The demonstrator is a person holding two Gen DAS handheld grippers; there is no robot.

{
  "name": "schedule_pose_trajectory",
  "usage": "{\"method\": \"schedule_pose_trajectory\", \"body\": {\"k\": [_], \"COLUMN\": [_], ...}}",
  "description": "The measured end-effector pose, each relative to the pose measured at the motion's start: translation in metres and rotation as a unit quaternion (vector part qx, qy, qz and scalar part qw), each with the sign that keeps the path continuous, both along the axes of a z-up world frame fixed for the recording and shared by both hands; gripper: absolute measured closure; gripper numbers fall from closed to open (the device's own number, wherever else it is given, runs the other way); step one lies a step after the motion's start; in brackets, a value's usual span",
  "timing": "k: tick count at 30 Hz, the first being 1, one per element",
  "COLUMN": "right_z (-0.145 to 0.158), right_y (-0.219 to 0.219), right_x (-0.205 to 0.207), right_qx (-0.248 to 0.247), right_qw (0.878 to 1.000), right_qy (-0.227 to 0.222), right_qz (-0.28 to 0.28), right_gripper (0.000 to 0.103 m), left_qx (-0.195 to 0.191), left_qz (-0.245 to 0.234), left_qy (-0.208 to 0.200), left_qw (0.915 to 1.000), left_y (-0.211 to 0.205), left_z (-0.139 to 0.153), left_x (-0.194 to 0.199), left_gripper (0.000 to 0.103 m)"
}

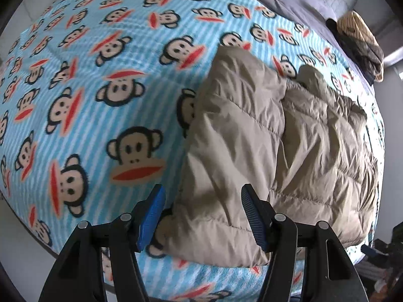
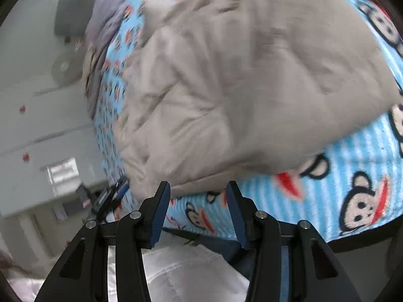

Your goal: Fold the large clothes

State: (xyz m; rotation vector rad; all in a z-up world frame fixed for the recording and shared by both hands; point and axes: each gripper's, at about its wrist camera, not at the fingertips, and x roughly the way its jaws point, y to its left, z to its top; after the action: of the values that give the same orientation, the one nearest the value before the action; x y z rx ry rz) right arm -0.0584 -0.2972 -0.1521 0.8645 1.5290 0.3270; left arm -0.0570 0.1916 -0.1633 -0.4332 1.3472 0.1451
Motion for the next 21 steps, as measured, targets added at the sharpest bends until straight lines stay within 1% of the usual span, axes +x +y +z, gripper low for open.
{"method": "schedule_pose_trajectory", "body": {"k": [1,4,5,6,7,8,11,13,18,19,21], "right_z": [0.006,0.01,0.013,0.016,0.016,0.018,0.013,0.01,0.008,0.008,0.011], "right_y": [0.01,0.035,0.031,0.031,0.042,0.05,0.08,0.098,0.124,0.132,0.141], "right_x": [0.003,0.018,0.012,0.008,0.013,0.015,0.029,0.035,0.041,0.045,0.05], "right_qx": [-0.011,-0.036,-0.043,-0.054,-0.071,-0.083,-0.117,-0.131,-0.179,-0.188,-0.209], "right_qw": [1.0,0.998,0.998,0.997,0.995,0.993,0.986,0.982,0.972,0.969,0.963], "right_qy": [-0.008,-0.023,-0.025,-0.03,-0.036,-0.039,-0.044,-0.049,-0.055,-0.061,-0.087], "right_qz": [0.02,0.042,0.047,0.053,0.067,0.078,0.109,0.125,0.144,0.145,0.149], "right_gripper": [0.053,0.053,0.053,0.053,0.053,0.053,0.053,0.053,0.053,0.053,0.049], "left_qx": [0.002,0.007,0.01,0.014,0.021,0.033,0.04,0.043,0.056,0.058,0.058], "left_qz": [-0.004,-0.015,-0.022,-0.027,-0.032,-0.035,-0.05,-0.056,-0.07,-0.072,-0.074], "left_qy": [0.003,0.012,0.016,0.017,0.018,0.014,0.0,0.002,0.004,0.003,0.007], "left_qw": [1.0,0.9998,0.9996,0.9994,0.9991,0.9987,0.9979,0.9975,0.996,0.9957,0.9956], "left_y": [-0.003,-0.007,-0.009,-0.01,-0.011,-0.012,-0.015,-0.015,-0.013,-0.011,-0.009], "left_z": [-0.003,-0.009,-0.01,-0.01,-0.01,-0.009,-0.004,-0.005,-0.011,-0.012,-0.015], "left_x": [0.002,0.008,0.011,0.013,0.014,0.016,0.017,0.019,0.025,0.027,0.029], "left_gripper": [0.039,0.039,0.039,0.029,0.009,0.001,0.0,0.0,0.0,0.0,0.0]}}
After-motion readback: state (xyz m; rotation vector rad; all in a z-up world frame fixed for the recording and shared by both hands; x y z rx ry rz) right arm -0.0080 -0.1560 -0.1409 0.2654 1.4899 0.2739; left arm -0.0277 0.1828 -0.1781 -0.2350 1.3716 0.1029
